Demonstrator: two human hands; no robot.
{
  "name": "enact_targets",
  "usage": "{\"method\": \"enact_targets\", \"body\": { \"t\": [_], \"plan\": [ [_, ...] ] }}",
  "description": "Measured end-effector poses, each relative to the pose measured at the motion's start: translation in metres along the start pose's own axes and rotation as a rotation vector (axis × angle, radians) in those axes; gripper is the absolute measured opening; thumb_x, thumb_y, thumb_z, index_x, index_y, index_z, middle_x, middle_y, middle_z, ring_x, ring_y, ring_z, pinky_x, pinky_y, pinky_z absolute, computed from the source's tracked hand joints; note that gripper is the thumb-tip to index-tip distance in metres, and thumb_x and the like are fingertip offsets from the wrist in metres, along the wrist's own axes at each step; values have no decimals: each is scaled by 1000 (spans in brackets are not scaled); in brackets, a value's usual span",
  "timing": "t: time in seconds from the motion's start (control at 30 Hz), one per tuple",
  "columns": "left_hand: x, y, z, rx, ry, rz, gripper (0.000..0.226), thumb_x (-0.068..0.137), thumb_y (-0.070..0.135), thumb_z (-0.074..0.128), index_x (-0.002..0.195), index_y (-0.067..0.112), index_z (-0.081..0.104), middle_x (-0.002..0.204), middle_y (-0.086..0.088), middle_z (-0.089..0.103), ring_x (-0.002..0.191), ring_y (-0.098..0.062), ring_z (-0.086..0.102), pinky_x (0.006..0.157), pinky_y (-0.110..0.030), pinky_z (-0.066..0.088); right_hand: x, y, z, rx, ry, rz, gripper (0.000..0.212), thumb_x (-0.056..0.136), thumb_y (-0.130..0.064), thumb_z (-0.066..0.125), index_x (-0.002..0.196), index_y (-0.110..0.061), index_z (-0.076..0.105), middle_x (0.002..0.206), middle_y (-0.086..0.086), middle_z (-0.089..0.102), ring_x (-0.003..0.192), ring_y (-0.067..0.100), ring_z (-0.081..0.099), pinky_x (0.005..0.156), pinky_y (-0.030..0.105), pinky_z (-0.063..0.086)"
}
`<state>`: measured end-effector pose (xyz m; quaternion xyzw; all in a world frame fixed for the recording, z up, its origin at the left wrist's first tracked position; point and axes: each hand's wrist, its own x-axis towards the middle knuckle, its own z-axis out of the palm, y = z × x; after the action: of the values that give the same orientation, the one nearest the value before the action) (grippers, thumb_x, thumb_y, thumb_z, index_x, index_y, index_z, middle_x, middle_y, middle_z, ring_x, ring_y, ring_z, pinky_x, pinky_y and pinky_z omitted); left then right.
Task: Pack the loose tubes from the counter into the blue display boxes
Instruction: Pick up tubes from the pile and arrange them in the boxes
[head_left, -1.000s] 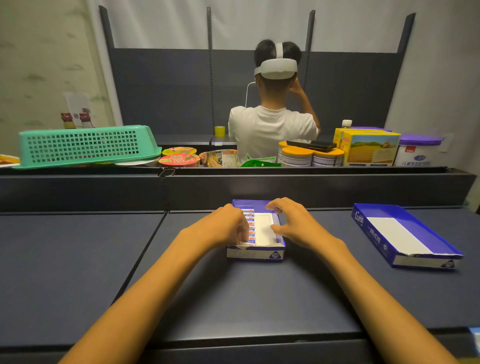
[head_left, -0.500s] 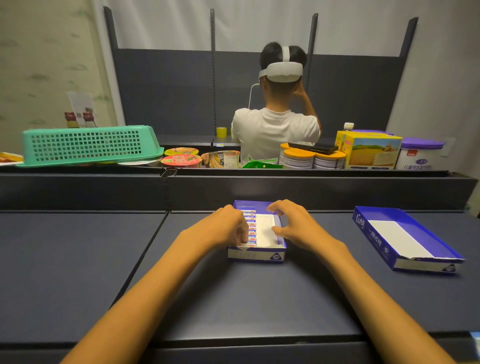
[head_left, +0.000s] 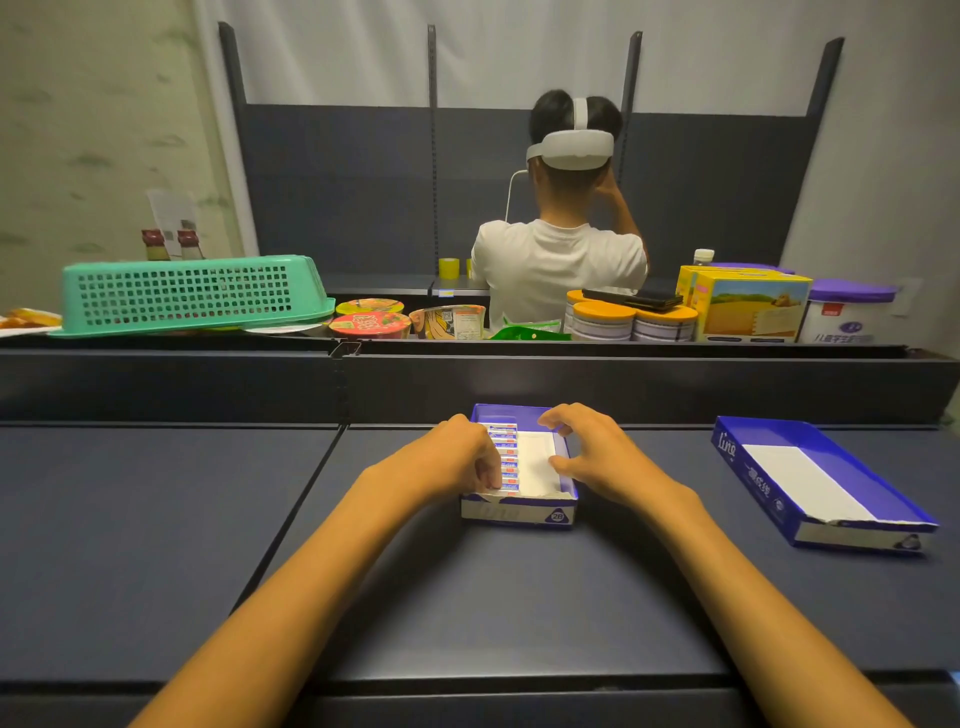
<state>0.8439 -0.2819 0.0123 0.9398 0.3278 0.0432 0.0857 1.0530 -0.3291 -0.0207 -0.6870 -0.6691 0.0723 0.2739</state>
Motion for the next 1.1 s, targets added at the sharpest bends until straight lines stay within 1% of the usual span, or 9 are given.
{"method": "enact_targets", "body": {
  "t": [0.1, 0.23, 0.3, 0.4, 0.5, 0.6, 0.67, 0.8, 1.1],
  "plan": [
    [0, -1, 1, -5, 23, 11, 23, 89, 16, 67, 112, 13, 71, 115, -5, 69, 104, -17, 63, 79, -20, 48, 0, 1, 0, -3, 3, 0, 48, 86, -27, 71, 128, -27, 47, 136, -5, 49, 115, 7, 47, 86, 25, 48],
    [-3, -5, -3, -107, 141, 19, 32, 82, 21, 75, 113, 13, 70, 111, -1, 70, 98, -11, 64, 68, -8, 44, -1, -1, -3, -12, 11, -15, 46, 87, -31, 70, 127, -26, 48, 136, -5, 50, 119, 11, 48, 89, 28, 49],
    [-8, -8, -9, -182, 235, 3, 34, 81, 24, 76, 113, 14, 68, 109, 0, 69, 95, -9, 64, 71, -12, 49, -3, -4, -7, -1, 28, -21, 45, 88, -32, 68, 128, -26, 48, 134, -4, 51, 119, 11, 49, 89, 29, 50],
    [-18, -16, -21, -237, 353, -43, 36, 84, 31, 72, 116, 17, 65, 110, 1, 68, 99, -9, 63, 82, -26, 55, -4, -10, -15, 17, 41, -41, 45, 88, -33, 68, 128, -26, 48, 132, -4, 53, 118, 11, 50, 89, 30, 52],
    [-33, -26, -27, -61, 412, -120, 44, 87, 39, 66, 127, 22, 58, 118, 2, 63, 105, -11, 57, 88, -31, 52, -7, -22, -20, 3, 41, -69, 47, 88, -34, 68, 130, -27, 47, 134, -4, 53, 119, 11, 49, 91, 32, 51],
    [-53, -36, -25, 104, 396, -245, 56, 89, 49, 58, 139, 27, 45, 134, 2, 51, 123, -16, 46, 97, -37, 44, -8, -42, -16, -36, 15, -114, 52, 89, -35, 66, 136, -26, 44, 140, -3, 49, 125, 14, 46, 99, 36, 46],
    [-70, -44, -21, 161, 365, -313, 62, 90, 54, 54, 144, 28, 38, 140, 0, 45, 128, -20, 40, 101, -41, 40, -8, -57, -9, -68, -24, -155, 56, 89, -35, 65, 139, -27, 41, 144, -2, 45, 129, 17, 43, 102, 36, 41],
    [-114, -61, -17, 252, 362, -395, 65, 91, 58, 48, 146, 27, 34, 143, -2, 41, 128, -22, 39, 100, -40, 40, -11, -94, 9, -110, -70, -260, 57, 90, -37, 62, 142, -26, 40, 148, -1, 41, 133, 18, 38, 109, 38, 35],
    [-229, -115, -19, 305, 353, -545, 64, 92, 57, 45, 147, 26, 33, 144, -2, 38, 131, -24, 36, 100, -41, 37, -18, -203, 60, -196, -92, -419, 59, 91, -36, 60, 143, -22, 38, 147, 2, 40, 133, 22, 37, 109, 40, 32]
  ]
}}
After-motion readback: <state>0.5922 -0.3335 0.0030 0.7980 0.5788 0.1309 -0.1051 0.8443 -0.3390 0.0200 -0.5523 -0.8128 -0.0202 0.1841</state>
